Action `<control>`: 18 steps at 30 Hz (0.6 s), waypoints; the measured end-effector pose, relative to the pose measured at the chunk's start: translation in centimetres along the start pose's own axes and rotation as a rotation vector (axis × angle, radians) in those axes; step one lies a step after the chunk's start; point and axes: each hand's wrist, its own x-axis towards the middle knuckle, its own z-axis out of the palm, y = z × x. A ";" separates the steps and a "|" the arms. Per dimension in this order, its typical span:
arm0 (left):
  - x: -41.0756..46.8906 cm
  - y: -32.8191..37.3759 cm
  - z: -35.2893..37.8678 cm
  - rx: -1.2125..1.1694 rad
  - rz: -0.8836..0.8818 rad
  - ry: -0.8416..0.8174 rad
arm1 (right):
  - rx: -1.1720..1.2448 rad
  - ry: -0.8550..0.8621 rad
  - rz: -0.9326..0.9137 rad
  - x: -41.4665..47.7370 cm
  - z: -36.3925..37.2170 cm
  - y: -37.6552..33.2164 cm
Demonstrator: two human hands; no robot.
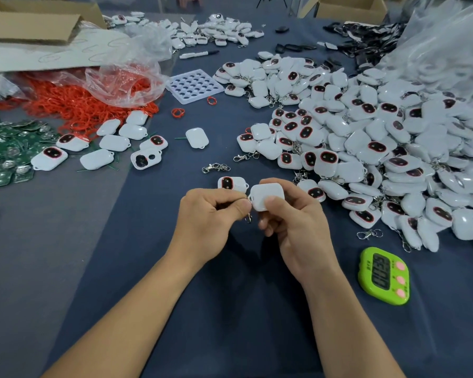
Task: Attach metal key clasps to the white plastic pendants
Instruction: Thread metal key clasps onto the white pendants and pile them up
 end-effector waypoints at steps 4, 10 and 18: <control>-0.8 -0.1 0.2 0.445 0.228 -0.013 | -0.230 0.053 -0.105 -0.5 0.6 0.4; -0.8 -0.4 0.5 0.685 0.392 0.016 | -0.423 0.040 -0.217 -1.0 0.7 0.9; -0.1 0.2 0.0 0.184 0.055 -0.098 | -0.058 0.029 -0.049 -0.2 0.4 0.1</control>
